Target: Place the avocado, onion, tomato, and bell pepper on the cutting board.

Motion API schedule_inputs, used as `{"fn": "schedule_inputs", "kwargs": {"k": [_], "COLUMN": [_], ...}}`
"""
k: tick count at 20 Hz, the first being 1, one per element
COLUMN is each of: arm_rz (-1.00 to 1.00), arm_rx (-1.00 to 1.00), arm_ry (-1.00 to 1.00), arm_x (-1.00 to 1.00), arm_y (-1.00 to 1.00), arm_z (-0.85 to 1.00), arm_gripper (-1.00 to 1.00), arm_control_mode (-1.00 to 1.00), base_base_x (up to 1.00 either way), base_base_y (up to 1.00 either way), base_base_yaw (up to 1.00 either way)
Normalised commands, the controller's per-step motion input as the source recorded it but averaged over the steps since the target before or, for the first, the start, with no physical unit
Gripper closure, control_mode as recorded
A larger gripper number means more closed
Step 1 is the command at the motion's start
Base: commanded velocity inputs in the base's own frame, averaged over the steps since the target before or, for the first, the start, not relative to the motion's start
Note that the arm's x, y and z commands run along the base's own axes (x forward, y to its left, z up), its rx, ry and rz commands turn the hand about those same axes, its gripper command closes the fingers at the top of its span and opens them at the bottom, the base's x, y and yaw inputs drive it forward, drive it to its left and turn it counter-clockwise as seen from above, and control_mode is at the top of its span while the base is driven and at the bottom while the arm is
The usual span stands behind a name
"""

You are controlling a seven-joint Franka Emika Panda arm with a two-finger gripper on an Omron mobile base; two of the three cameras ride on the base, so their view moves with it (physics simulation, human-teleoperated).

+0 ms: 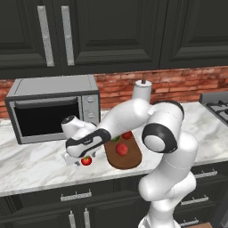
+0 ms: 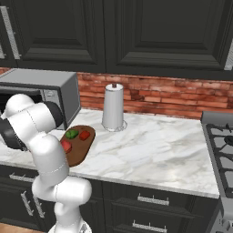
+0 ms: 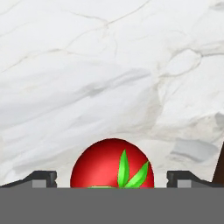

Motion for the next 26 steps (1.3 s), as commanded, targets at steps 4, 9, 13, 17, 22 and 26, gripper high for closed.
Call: {"fn": "schedule_inputs", "kwargs": {"k": [4, 9, 13, 17, 22, 26], "arm_rz": [0.00, 0.00, 0.00, 0.00, 0.00, 0.00], "arm_rx": [0.00, 0.00, -0.01, 0.02, 0.01, 0.01], "arm_ry": [0.00, 0.00, 0.02, 0.02, -0.01, 0.00], "arm_x": [0.00, 0.00, 0.00, 0.00, -0.05, -0.02], "arm_y": [-0.04, 0.00, 0.02, -0.04, -0.32, -0.37], "arm_z": [-0.18, -0.20, -0.14, 0.00, 0.47, 0.46], "arm_gripper": [-1.00, 1.00, 1.00, 1.00, 1.00, 1.00], "arm_control_mode": [-1.00, -1.00, -1.00, -1.00, -1.00, -1.00], "base_base_x": [0.00, 0.00, 0.00, 0.00, 0.00, 0.00], "base_base_y": [0.00, 0.00, 0.00, 0.00, 0.00, 0.00], "base_base_yaw": [0.00, 0.00, 0.00, 0.00, 0.00, 0.00]}}
